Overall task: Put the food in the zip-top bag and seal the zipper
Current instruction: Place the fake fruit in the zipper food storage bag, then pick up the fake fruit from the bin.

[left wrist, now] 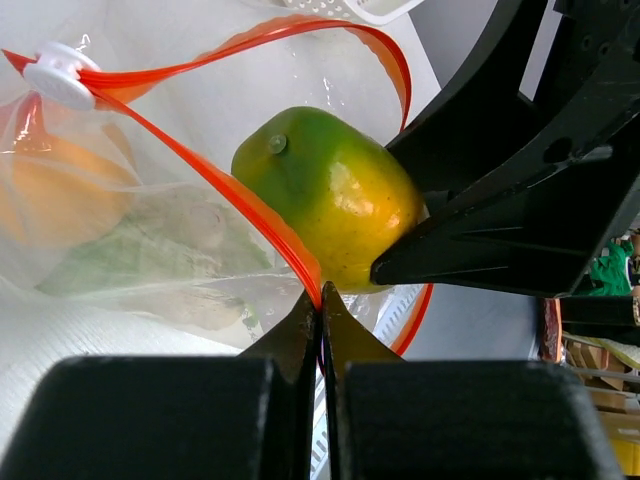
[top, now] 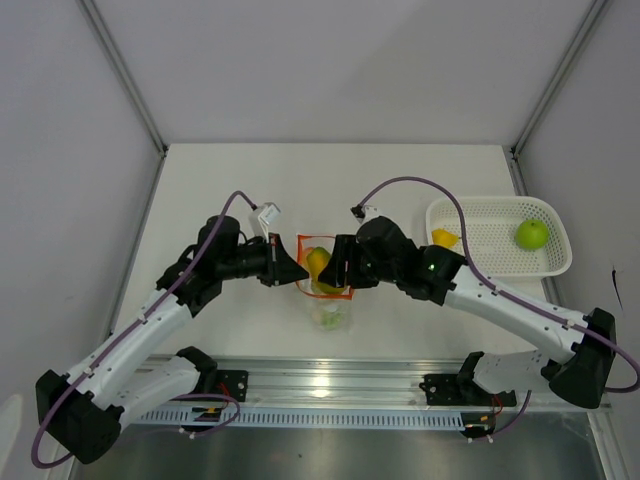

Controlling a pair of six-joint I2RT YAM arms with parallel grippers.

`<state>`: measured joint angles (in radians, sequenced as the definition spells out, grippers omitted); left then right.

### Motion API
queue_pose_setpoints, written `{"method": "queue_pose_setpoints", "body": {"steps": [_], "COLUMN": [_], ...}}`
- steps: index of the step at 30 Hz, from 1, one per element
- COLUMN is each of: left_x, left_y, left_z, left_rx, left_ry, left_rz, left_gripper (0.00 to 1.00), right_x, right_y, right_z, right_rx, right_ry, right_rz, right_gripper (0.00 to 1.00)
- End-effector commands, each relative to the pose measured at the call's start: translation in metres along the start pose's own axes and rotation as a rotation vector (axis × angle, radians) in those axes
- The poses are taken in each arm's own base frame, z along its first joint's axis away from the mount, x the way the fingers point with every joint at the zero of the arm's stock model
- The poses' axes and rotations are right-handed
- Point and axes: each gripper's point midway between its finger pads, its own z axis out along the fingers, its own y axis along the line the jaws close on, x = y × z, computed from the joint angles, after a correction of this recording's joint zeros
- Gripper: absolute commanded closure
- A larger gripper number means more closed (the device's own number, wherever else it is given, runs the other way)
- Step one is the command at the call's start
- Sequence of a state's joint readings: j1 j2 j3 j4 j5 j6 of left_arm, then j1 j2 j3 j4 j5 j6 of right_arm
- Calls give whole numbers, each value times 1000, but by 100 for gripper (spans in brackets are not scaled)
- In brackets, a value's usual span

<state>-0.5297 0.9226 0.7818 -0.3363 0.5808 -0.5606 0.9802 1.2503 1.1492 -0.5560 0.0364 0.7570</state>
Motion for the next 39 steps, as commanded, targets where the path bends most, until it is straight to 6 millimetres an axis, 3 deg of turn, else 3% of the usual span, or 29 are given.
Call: {"method": "queue_pose_setpoints", "body": {"steps": [1, 3, 4, 10, 15, 20, 23, 26, 27, 30, 31, 33, 34, 36, 37, 38, 39], "left_x": [-19, -20, -20, -22, -21, -22, -21, -21, -20, -20, -20, -21, -20, -20, -20, -19, -18], "left_y": [-23, -23, -24, -25, -25, -25, -24, -24, -25, -24, -24, -25, -25, -25, -24, -23, -23], "left_z": [-10, -10, -11, -11, -11, -12, -11, -12, -12, -12, -13, -14, -14, -14, -14, -13, -13], "left_rx": [58, 59, 60, 63, 62, 58, 57, 56, 59, 57, 58, 60, 61, 60, 59, 56, 56], "left_ry": [-59, -60, -61, -63, -62, -64, -60, -61, -61, -58, -59, -62, -60, -61, -60, -56, -55], "left_rz": [41, 40, 39, 38, 39, 45, 44, 47, 48, 46, 47, 49, 50, 49, 50, 46, 47], "left_gripper": [99, 100, 99, 99, 99, 99, 99, 99, 99, 99, 99, 99, 99, 100, 100, 99, 99], "right_x": [-15, -17, -17, -32, -49, -82, -109, -137, -152, -165, -173, -173, -177, -171, -170, -172, -161], "right_y": [3, 2, 3, 17, 26, 14, -9, -47, -71, -110, -136, -161, -183, -210, -230, -242, -250], "right_z": [-10, -12, -13, -25, -42, -69, -93, -121, -132, -152, -163, -160, -166, -153, -156, -149, -134], "right_rx": [31, 35, 36, 3, -5, 92, 166, 259, 317, 399, 461, 487, 527, 536, 565, 561, 528], "right_ry": [-53, -58, -59, -89, -131, -247, -322, -414, -459, -513, -544, -530, -548, -505, -510, -508, -460], "right_rz": [-32, -41, -45, -87, -114, -136, -105, -45, -1, 31, 79, 104, 144, 195, 241, 262, 290], "right_gripper": [48, 39, 29, 13, 11, 12, 14, 15, 16, 17, 18, 18, 17, 15, 15, 14, 13]}}
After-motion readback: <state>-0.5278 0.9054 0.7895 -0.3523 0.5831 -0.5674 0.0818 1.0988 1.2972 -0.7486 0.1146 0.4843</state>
